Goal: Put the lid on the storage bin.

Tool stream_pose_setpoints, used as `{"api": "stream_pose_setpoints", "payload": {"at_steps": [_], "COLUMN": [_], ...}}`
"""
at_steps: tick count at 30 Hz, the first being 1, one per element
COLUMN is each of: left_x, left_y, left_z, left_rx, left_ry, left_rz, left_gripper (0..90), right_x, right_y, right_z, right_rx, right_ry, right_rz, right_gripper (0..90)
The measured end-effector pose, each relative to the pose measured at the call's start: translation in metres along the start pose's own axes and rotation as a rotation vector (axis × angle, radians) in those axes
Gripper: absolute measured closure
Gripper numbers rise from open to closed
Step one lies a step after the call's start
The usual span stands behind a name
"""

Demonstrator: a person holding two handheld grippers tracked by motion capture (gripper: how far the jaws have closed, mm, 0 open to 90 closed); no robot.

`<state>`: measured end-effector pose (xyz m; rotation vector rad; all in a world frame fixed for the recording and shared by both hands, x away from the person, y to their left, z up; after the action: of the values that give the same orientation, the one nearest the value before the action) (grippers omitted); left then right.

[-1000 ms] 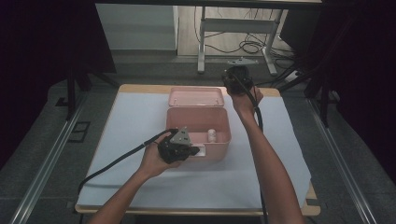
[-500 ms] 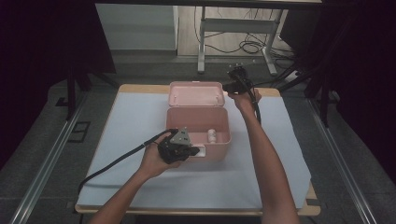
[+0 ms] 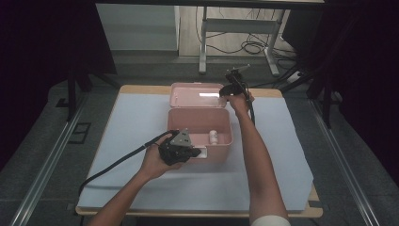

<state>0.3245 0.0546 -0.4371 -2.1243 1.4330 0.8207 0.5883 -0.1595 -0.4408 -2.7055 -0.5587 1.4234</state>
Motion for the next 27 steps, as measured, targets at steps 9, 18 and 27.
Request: {"api": "stream_pose_setpoints", "payload": {"at_steps": [9,18,27], "left_x": [0.000,0.000,-0.001], "left_y": [0.000,0.002,0.003], "left_z": [0.000,0.001,0.001], "left_rx": [-0.009,-0.012,-0.017], "left_ry": [0.003,-0.004,-0.012], "left_rz": [0.002,0.006,0.009], "left_gripper": [90.0,90.0,90.0], "right_x": [-0.007,-0.031,-0.061], "right_y": [-0.008,-0.023,-0.033], "right_z": [-0.002,-0.005,-0.001], "right_rx": [-0.038,-0.111,-0.159], "right_ry": [0.038,0.152,0.280], "right_rz": [0.070,0.151,0.190], "right_gripper": [82.2,84.6,85.5]}}
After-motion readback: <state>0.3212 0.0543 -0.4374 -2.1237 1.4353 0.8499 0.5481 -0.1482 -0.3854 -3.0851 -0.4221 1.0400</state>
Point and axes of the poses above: each handheld gripper's, and its own axes: x roughly forward along the jaws, z roughly out of its underside, y roughly to its right, the point moved 2 cm from there along x, roughly forward along the jaws, and after that the axes turned 2 degrees about -y, right-handed, at the moved point
